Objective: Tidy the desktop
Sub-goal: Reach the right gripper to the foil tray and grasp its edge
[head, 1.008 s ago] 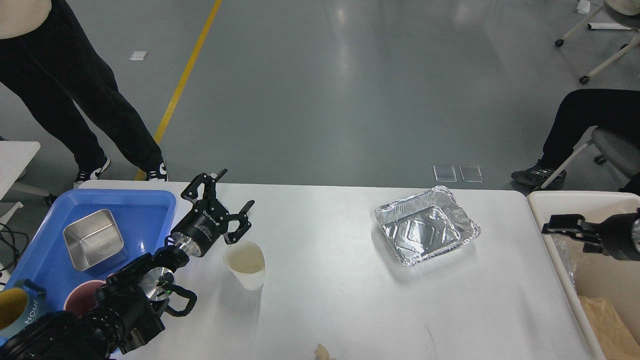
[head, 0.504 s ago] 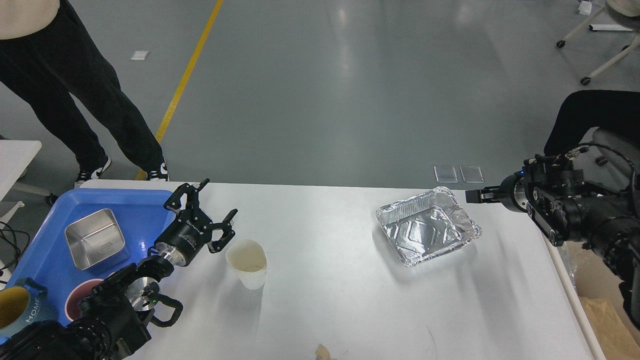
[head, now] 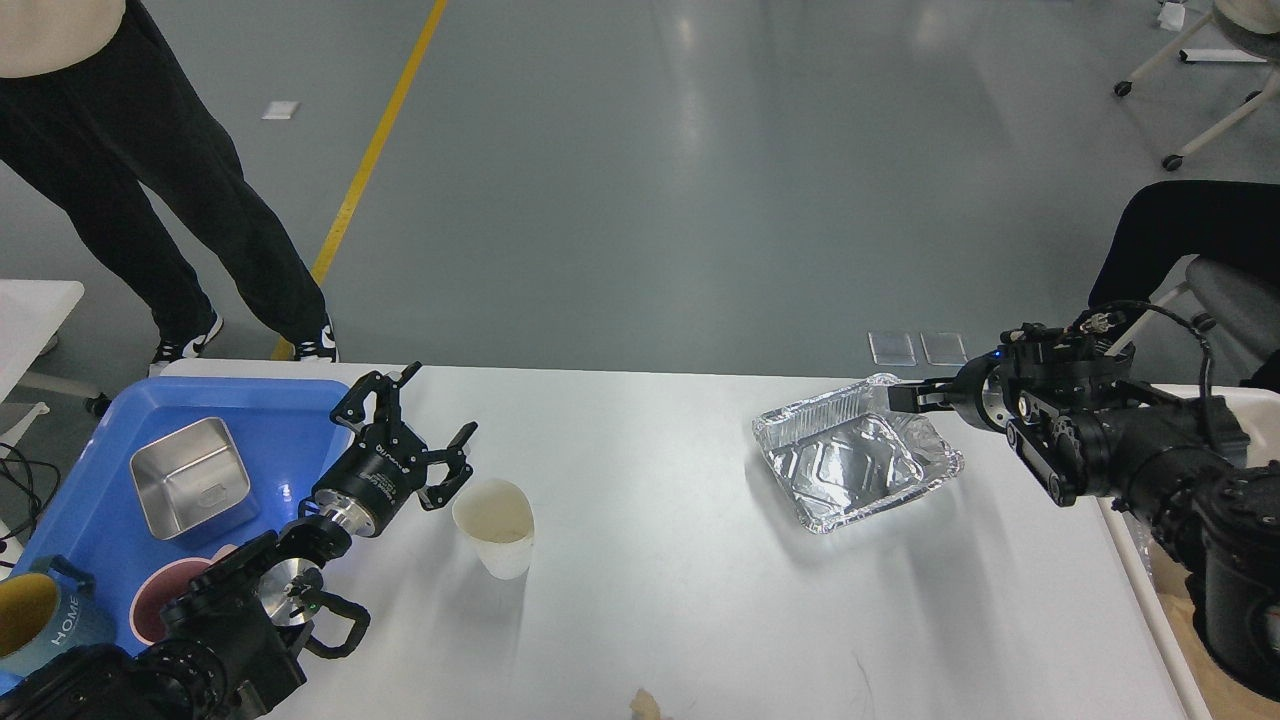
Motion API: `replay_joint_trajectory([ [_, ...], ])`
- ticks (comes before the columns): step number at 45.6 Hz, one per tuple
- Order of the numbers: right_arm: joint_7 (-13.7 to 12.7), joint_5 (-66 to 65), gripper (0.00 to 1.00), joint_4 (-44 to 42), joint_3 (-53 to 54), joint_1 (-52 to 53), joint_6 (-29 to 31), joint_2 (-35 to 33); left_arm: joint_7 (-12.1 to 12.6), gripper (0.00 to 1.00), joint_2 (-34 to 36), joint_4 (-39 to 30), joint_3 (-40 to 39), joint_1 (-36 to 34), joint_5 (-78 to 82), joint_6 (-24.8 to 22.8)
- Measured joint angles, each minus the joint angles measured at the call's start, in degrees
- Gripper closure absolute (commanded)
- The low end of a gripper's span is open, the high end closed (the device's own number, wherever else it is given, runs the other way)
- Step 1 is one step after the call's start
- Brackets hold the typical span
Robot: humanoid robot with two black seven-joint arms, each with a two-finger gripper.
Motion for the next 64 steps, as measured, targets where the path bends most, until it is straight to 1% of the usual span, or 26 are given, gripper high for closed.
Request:
replay_joint_trajectory([
  [9,-0.11,0.02,0.02,-2.11,-0.37,-1.73,-2.33,1.94,-0.13,0.04,0.09,0.0,0.0,-0.06,-0.04,0.0],
  [24,-0.52,0.04,0.11,-4.97,-2.84,-4.79,-6.22,4.35,-0.56,0.04,-0.08,0.0,0.0,0.02,-0.09,-0.07],
  [36,-0.62,0.19,0.17,-5.45,-3.37,-5.88,-7.37,4.71,-0.66,0.04,-0.15,0.0,0.0,0.06,-0.09,-0.14],
  [43,-0.72,0.3,0.26,-5.47,-3.47,-6.44,-7.56,5.08,-0.79,0.04,-0.2,-0.08,-0.07,0.51,-0.09,-0.24],
  [48,-0.8,0.3,0.37,-5.8,-3.59,-6.67,-7.77,5.85,-1.2,0.04,-0.36,-0.24,-0.04,1.26,-0.09,-0.24],
  [53,-0.86,0.36,0.44,-6.63,-5.16,-6.91,-7.94,6.84,-1.38,0.04,-0.4,-0.26,-0.01,1.47,-0.09,-0.32],
  [57,-0.91,0.41,0.46,-6.88,-6.43,-6.95,-8.12,7.29,-1.52,0.04,-0.4,-0.27,0.0,1.66,-0.09,-0.39],
  [62,-0.96,0.44,0.53,-6.95,-6.85,-6.96,-8.17,7.65,-1.67,0.04,-0.4,-0.27,0.0,1.76,-0.09,-0.42],
  [64,-0.96,0.45,0.54,-6.95,-6.9,-6.96,-8.19,7.74,-1.7,0.04,-0.4,-0.27,0.0,1.8,-0.09,-0.43],
])
